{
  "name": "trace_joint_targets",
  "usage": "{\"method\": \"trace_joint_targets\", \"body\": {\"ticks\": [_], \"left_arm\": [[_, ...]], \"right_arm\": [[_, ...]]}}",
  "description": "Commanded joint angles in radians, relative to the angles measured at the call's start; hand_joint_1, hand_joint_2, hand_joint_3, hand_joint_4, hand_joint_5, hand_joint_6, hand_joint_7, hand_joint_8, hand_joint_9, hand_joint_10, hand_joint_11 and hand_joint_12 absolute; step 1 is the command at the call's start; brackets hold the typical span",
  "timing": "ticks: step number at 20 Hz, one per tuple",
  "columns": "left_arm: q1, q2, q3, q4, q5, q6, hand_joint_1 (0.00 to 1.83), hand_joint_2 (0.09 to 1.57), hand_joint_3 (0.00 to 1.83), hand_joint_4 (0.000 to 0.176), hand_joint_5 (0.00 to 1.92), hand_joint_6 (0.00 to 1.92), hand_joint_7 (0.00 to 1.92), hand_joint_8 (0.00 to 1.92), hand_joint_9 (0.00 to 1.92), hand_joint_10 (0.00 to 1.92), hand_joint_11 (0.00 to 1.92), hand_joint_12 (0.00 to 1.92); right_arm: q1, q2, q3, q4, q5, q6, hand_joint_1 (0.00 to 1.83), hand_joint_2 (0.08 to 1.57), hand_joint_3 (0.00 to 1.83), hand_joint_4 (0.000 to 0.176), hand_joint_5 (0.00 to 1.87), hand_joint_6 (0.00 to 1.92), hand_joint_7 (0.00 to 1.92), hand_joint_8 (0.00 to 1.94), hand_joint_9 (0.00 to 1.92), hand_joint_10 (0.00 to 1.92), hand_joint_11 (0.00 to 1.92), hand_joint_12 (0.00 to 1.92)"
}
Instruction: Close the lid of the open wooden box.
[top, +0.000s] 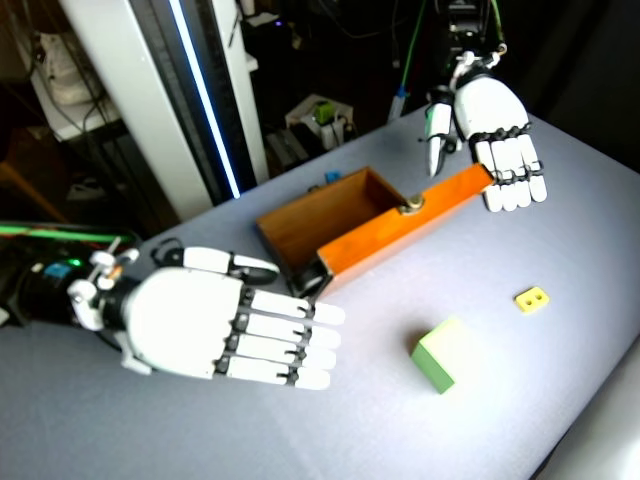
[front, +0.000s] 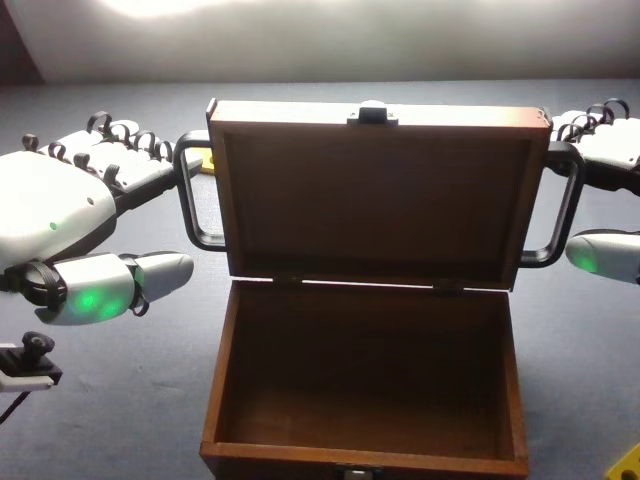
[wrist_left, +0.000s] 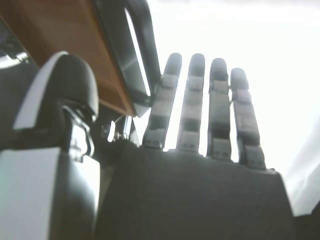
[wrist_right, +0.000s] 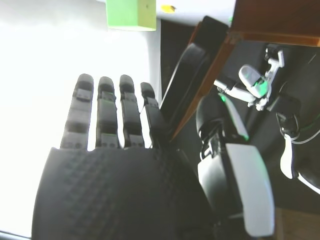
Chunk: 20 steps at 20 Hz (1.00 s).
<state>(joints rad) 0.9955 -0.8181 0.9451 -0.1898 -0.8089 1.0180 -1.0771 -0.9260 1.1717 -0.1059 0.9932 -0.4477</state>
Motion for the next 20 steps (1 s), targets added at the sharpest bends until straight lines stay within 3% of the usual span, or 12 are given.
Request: {"method": "trace_joint_targets", "body": {"ticks": [1, 2, 7, 8, 9, 13, 15, 16, 17, 18, 19, 20], "left_arm": [[-0.003, 0.004, -0.003, -0.001, -0.13, -0.009, 0.0, 1.38, 0.01, 0.0, 0.1, 0.0, 0.15, 0.01, 0.13, 0.01, 0.05, 0.02], [-0.001, 0.004, -0.003, -0.001, -0.135, -0.013, 0.0, 1.37, 0.0, 0.0, 0.09, 0.0, 0.15, 0.01, 0.13, 0.01, 0.05, 0.02], [0.018, 0.006, -0.015, -0.001, -0.159, -0.027, 0.0, 1.36, 0.0, 0.0, 0.08, 0.0, 0.13, 0.0, 0.12, 0.0, 0.04, 0.02], [0.027, 0.008, -0.018, -0.001, -0.168, -0.034, 0.0, 1.36, 0.0, 0.0, 0.09, 0.01, 0.14, 0.01, 0.13, 0.01, 0.06, 0.02], [0.035, 0.012, -0.022, -0.001, -0.178, -0.039, 0.0, 1.37, 0.0, 0.0, 0.09, 0.0, 0.13, 0.0, 0.11, 0.0, 0.06, 0.02], [0.059, 0.016, -0.034, -0.001, -0.195, -0.048, 0.0, 1.37, 0.0, 0.0, 0.1, 0.01, 0.12, 0.0, 0.11, 0.0, 0.06, 0.02], [0.064, 0.015, -0.036, -0.001, -0.195, -0.05, 0.0, 1.37, 0.0, 0.0, 0.08, 0.0, 0.1, 0.0, 0.09, 0.0, 0.05, 0.02], [0.067, 0.014, -0.036, -0.002, -0.195, -0.051, 0.0, 1.37, 0.0, 0.0, 0.08, 0.0, 0.1, 0.0, 0.09, 0.0, 0.05, 0.02], [0.07, 0.012, -0.036, -0.003, -0.195, -0.053, 0.0, 1.38, 0.0, 0.0, 0.09, 0.01, 0.1, 0.0, 0.09, 0.0, 0.05, 0.02], [0.07, 0.011, -0.036, -0.003, -0.194, -0.053, 0.0, 1.36, 0.0, 0.0, 0.1, 0.01, 0.1, 0.0, 0.09, 0.0, 0.05, 0.02], [0.072, 0.009, -0.036, -0.003, -0.192, -0.054, 0.0, 1.36, 0.0, 0.0, 0.1, 0.01, 0.1, 0.0, 0.09, 0.0, 0.05, 0.02], [0.074, 0.007, -0.036, -0.003, -0.19, -0.054, 0.0, 1.36, 0.0, 0.0, 0.09, 0.0, 0.09, 0.0, 0.08, 0.0, 0.04, 0.02]], "right_arm": [[0.007, 0.004, -0.008, 0.003, 0.157, 0.008, 0.24, 1.37, 0.0, 0.08, 0.11, 0.0, 0.1, 0.0, 0.01, 0.0, 0.0, 0.0], [0.007, 0.009, -0.015, -0.004, 0.169, 0.008, 0.24, 1.37, 0.0, 0.093, 0.11, 0.0, 0.09, 0.0, 0.0, 0.0, 0.0, 0.0], [-0.003, 0.017, -0.056, -0.034, 0.202, 0.009, 0.31, 1.35, 0.0, 0.098, 0.11, 0.0, 0.11, 0.0, 0.0, 0.0, 0.0, 0.0], [-0.013, 0.017, -0.062, -0.035, 0.207, 0.012, 0.32, 1.34, 0.0, 0.112, 0.11, 0.0, 0.12, 0.01, 0.0, 0.0, 0.0, 0.0], [-0.024, 0.017, -0.067, -0.034, 0.212, 0.015, 0.29, 1.34, 0.0, 0.099, 0.11, 0.0, 0.13, 0.01, 0.01, 0.0, 0.0, 0.0], [-0.064, 0.002, -0.078, -0.014, 0.217, 0.015, 0.24, 1.34, 0.0, 0.118, 0.1, 0.0, 0.11, 0.0, 0.01, 0.0, 0.0, 0.0], [-0.088, -0.004, -0.078, 0.003, 0.217, 0.016, 0.24, 1.35, 0.0, 0.086, 0.1, 0.0, 0.13, 0.0, 0.03, 0.01, 0.02, 0.01], [-0.097, -0.006, -0.078, 0.009, 0.216, 0.018, 0.24, 1.35, 0.0, 0.079, 0.1, 0.0, 0.13, 0.0, 0.02, 0.0, 0.02, 0.01], [-0.109, -0.008, -0.077, 0.019, 0.215, 0.018, 0.23, 1.35, 0.0, 0.089, 0.1, 0.0, 0.1, 0.0, 0.01, 0.0, 0.01, 0.0], [-0.115, -0.009, -0.077, 0.023, 0.214, 0.018, 0.23, 1.35, 0.0, 0.079, 0.1, 0.0, 0.09, 0.0, 0.01, 0.0, 0.01, 0.0], [-0.124, -0.012, -0.075, 0.031, 0.21, 0.018, 0.19, 1.35, 0.0, 0.087, 0.09, 0.0, 0.08, 0.0, 0.01, 0.0, 0.01, 0.0], [-0.129, -0.015, -0.073, 0.034, 0.204, 0.018, 0.19, 1.36, 0.0, 0.071, 0.08, 0.0, 0.08, 0.0, 0.01, 0.0, 0.01, 0.0]]}}
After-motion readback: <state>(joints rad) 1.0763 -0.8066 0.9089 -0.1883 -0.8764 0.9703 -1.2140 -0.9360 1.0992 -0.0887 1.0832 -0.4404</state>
